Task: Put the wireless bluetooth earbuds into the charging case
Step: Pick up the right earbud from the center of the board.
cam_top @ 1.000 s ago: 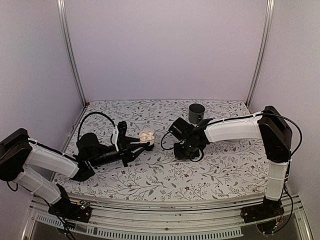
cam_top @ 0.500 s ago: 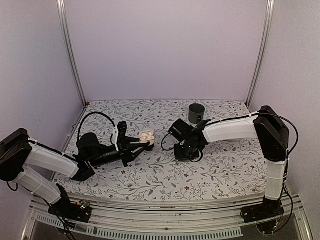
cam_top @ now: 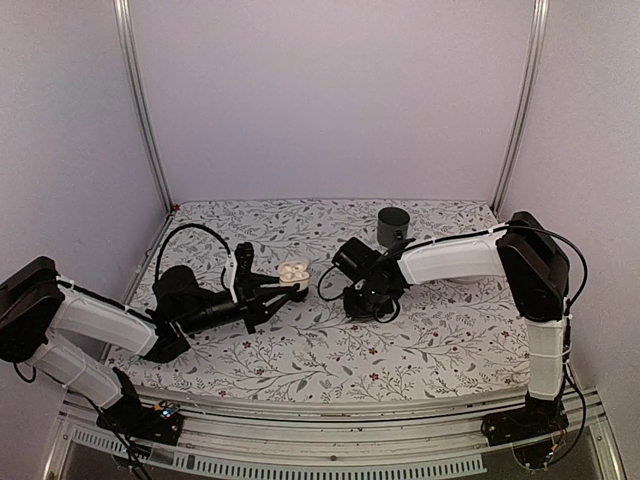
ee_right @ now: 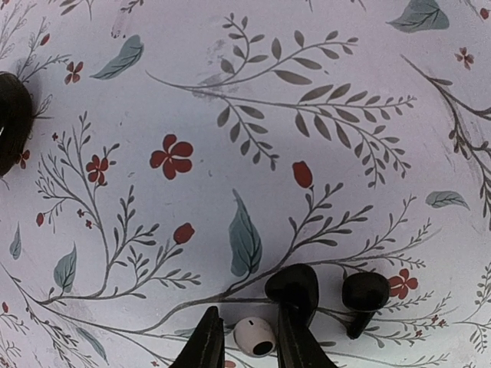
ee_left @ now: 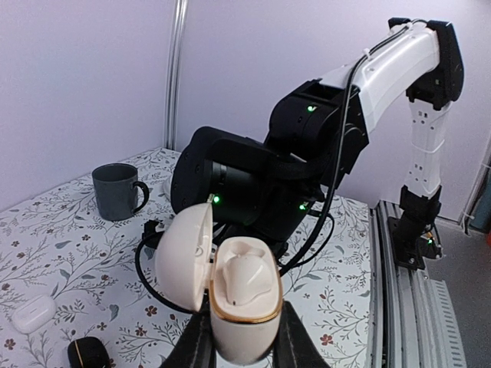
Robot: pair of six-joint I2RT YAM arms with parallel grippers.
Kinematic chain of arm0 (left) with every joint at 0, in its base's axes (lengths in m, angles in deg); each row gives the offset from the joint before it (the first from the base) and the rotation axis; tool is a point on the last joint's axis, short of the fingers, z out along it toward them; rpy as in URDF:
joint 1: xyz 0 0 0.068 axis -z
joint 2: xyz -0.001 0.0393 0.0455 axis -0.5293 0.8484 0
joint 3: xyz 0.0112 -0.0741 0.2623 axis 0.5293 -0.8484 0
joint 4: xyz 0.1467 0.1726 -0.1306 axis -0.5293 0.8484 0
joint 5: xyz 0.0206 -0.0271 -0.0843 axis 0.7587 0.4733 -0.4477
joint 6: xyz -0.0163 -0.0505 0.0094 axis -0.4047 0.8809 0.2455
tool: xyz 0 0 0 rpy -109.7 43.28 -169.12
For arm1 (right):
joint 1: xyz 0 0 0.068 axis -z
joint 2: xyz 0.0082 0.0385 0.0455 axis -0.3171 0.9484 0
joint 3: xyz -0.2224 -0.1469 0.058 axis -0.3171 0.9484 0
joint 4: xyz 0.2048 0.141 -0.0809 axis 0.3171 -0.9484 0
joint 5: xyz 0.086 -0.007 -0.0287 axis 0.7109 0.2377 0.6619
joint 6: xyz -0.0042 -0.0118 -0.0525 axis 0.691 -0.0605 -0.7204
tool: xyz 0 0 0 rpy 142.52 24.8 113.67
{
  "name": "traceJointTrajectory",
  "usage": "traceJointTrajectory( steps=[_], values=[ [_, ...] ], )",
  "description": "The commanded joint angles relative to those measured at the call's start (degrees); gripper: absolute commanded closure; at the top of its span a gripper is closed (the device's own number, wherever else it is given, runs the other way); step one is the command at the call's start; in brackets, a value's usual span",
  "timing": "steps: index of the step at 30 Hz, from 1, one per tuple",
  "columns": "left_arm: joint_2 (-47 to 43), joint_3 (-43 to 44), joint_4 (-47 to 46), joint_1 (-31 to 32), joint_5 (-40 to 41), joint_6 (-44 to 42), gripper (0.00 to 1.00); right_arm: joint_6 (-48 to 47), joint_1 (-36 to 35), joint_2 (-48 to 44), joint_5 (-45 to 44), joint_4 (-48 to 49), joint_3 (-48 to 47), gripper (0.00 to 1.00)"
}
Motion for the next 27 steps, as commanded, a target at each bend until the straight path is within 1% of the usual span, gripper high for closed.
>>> traceJointTrajectory(
  steps=[1, 3, 6, 9, 19, 27],
  values=[
    [0.4, 0.1, -0.9, -0.7, 0.0, 0.2, 1.0, -0.7, -0.4, 0.2, -1.3, -2.1, -1.3, 0.74],
    [0.6, 0.3, -1.0, -0.7, -0.1, 0.2, 1.0, -0.7, -1.1, -0.2, -1.7, -2.2, -1.4, 0.74],
    [1.3, 0.7, -1.0, -0.7, -0.5, 0.2, 1.0, -1.6, -2.2, -0.2, -1.4, -1.4, -1.8, 0.71],
    [1.6, 1.3, -0.8, -0.7, -1.0, 0.2, 1.0, -2.2, -2.7, 1.2, -0.9, -2.2, -3.4, 0.71],
    [1.9, 1.4, -0.7, -0.8, -1.1, 0.2, 1.0, -2.9, -3.1, 2.6, 0.6, -1.5, -3.3, 0.71],
    [2.0, 1.5, -0.8, -0.9, -1.0, 0.3, 1.0, -3.1, -3.9, 2.9, -1.3, -2.5, -3.4, 0.72]
  ],
)
